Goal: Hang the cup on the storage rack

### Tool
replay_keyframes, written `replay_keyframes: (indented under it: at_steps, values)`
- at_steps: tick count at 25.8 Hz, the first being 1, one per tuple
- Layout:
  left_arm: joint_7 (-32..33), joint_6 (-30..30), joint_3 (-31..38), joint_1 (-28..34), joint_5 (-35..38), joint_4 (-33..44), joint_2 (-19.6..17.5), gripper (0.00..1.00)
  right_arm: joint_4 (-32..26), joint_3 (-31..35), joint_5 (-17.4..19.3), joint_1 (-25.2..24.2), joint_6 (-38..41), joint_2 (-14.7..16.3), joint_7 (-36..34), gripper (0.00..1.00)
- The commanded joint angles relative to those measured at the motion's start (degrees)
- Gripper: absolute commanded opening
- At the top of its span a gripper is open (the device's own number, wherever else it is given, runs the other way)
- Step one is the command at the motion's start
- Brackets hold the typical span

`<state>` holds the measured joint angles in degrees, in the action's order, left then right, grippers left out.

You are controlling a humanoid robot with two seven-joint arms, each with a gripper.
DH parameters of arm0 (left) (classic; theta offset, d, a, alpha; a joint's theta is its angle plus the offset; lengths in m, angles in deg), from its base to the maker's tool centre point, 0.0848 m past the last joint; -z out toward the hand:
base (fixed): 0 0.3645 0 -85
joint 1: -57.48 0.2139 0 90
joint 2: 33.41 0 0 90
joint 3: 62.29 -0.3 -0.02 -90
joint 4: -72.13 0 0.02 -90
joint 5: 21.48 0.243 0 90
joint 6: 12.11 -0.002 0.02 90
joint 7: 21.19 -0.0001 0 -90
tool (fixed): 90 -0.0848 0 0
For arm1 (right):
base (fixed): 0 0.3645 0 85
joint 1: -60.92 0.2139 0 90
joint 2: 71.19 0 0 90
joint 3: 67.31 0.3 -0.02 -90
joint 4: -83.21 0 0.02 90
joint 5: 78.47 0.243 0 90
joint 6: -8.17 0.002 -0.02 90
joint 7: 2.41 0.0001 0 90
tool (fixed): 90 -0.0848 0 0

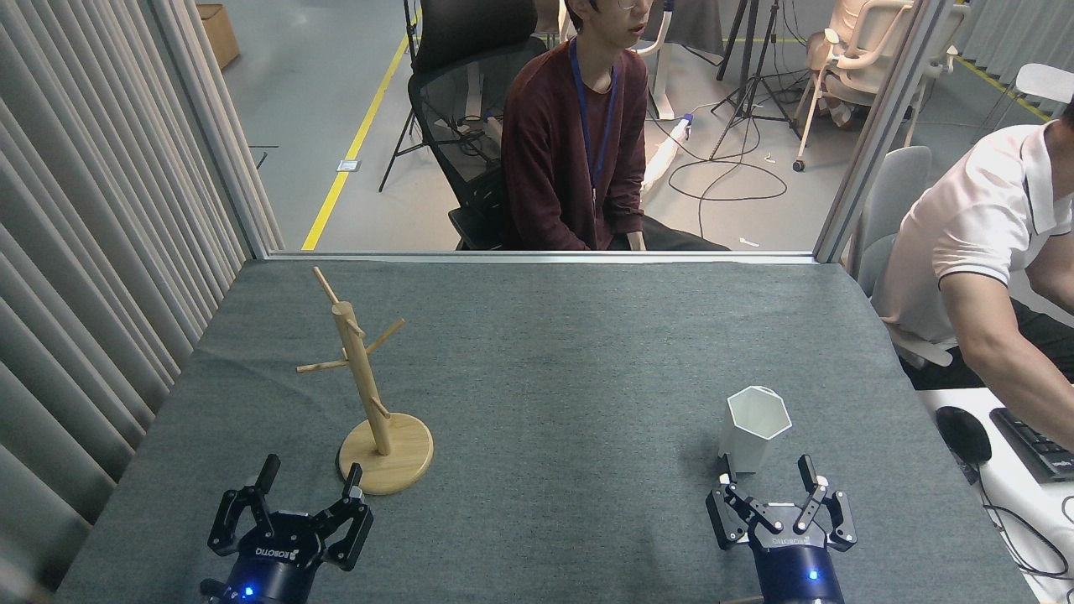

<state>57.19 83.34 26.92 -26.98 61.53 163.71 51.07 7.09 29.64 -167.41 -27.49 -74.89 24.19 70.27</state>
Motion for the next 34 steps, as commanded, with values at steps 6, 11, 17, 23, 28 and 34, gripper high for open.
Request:
replay_keyframes:
  at_steps: [6,11,17,23,28,34]
  values:
    - [0.02,-0.1,0.0,0.17,0.05,0.01,0.25,0.99,0.97,0.08,-0.27,0.26,-0.17,-0.11,0.1,1.0]
    - [-0.07,-0.1,0.09,0.08,-0.04,0.09,0.34,0.99,8.09,0.0,-0.27,4.39,-1.75,1.12,0.27,1.0]
    - [0.02,-0.1,0.0,0.61,-0.04,0.27,0.34,0.99,15.3,-0.09,-0.18,8.43,-1.58,2.62,0.1,1.0]
    - [-0.07,-0.1,0.18,0.78,-0.04,0.18,0.08,0.99,21.01,-0.09,-0.18,13.35,-1.49,3.85,-0.08,1.0]
    - [-0.25,-0.1,0.18,0.7,-0.04,0.01,0.16,0.99,21.62,0.0,0.09,13.97,-1.67,4.37,-0.08,1.0]
    - [-0.25,-0.1,0.26,0.7,0.05,0.01,0.17,0.99,25.14,0.0,0.26,16.52,-1.93,4.29,-0.08,1.0]
